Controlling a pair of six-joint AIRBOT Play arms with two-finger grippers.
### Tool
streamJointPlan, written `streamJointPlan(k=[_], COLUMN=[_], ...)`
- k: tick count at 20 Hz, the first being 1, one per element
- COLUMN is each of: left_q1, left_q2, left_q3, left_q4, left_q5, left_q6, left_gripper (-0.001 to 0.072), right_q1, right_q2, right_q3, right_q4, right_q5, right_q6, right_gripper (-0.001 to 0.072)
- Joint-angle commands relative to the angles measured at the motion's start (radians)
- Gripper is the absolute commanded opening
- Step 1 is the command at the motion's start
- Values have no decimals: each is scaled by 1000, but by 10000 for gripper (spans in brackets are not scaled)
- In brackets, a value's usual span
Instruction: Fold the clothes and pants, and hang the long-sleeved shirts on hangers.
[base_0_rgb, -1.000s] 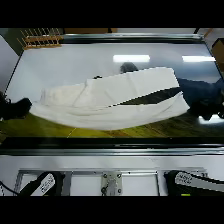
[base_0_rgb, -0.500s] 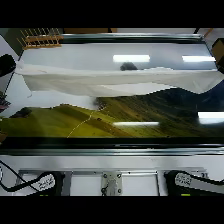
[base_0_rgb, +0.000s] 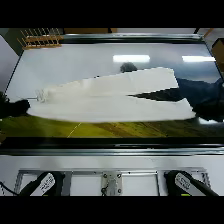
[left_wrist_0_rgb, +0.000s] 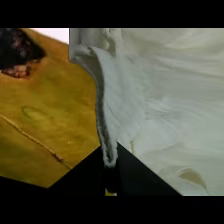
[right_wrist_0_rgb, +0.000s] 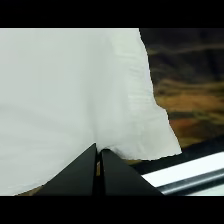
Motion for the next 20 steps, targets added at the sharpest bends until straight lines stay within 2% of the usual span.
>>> streamJointPlan(k=[1,8,9,10,11,13,15,18,20], left_q1=[60,86,87,87,87,87,87,87,86], left_q2=[66,83,83,83,83,83,83,83,83], left_q3=[-203,-267,-267,-267,-267,-267,-267,-267,-267], left_q4=[-3,-3,-3,-3,-3,-3,-3,-4,-5], left_q5=[57,116,115,115,115,115,119,121,121], left_q6=[93,92,92,92,92,92,92,92,92], left_gripper=[19,20,20,20,19,20,20,20,20], right_q1=[0,0,0,0,0,0,0,2,4], right_q2=[66,66,65,65,65,65,61,-9,-133], right_q3=[-229,-254,-242,-216,-171,-55,69,209,286], right_q4=[-29,-36,-36,-36,-35,-29,11,122,235], right_q5=[-32,35,59,85,118,179,179,38,-54], right_q6=[-10,-9,-9,-9,-8,20,113,142,142], right_gripper=[10,29,203,564,712,712,713,712,711])
